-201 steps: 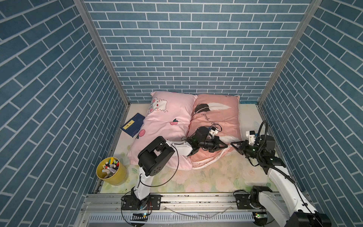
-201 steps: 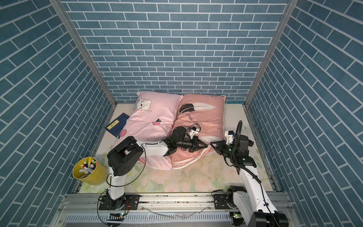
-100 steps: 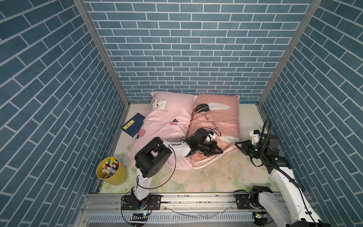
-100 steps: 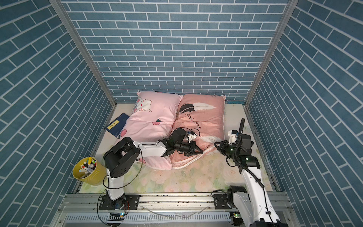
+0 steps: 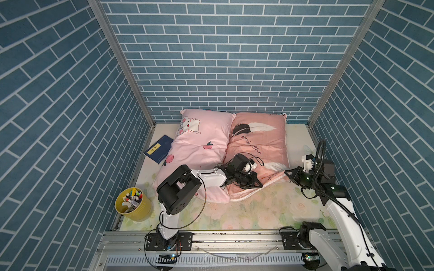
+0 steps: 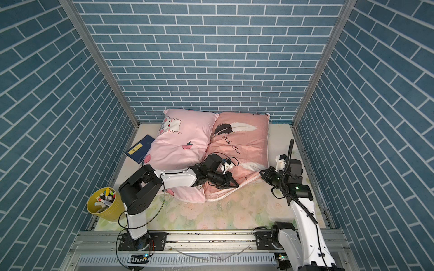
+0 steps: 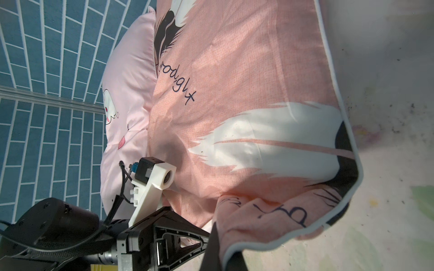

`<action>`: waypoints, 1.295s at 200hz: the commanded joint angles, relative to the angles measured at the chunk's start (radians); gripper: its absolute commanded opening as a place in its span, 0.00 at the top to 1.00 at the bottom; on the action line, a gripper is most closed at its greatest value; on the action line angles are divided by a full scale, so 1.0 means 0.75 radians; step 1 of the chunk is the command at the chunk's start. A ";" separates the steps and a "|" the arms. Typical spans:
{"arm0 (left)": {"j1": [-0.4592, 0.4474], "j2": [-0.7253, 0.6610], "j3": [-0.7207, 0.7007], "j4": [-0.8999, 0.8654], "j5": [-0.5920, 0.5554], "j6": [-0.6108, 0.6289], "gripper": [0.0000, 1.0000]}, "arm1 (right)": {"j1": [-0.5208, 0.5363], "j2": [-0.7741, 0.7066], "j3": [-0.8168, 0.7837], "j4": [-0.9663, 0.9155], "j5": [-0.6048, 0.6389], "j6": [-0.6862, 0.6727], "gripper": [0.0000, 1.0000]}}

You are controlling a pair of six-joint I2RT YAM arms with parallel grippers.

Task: Zip up pillowcases
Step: Zip the zipper on the pillowcase.

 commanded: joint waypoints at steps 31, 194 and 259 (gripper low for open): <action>0.007 -0.072 -0.080 -0.191 -0.052 0.117 1.00 | -0.038 0.024 0.098 -0.054 0.094 -0.078 1.00; 0.016 -0.167 -0.201 -0.435 -0.194 0.257 1.00 | -0.112 0.082 0.186 -0.180 0.324 -0.156 1.00; 0.035 -0.237 -0.243 -0.589 -0.273 0.327 1.00 | -0.123 0.095 0.193 -0.151 0.473 -0.179 1.00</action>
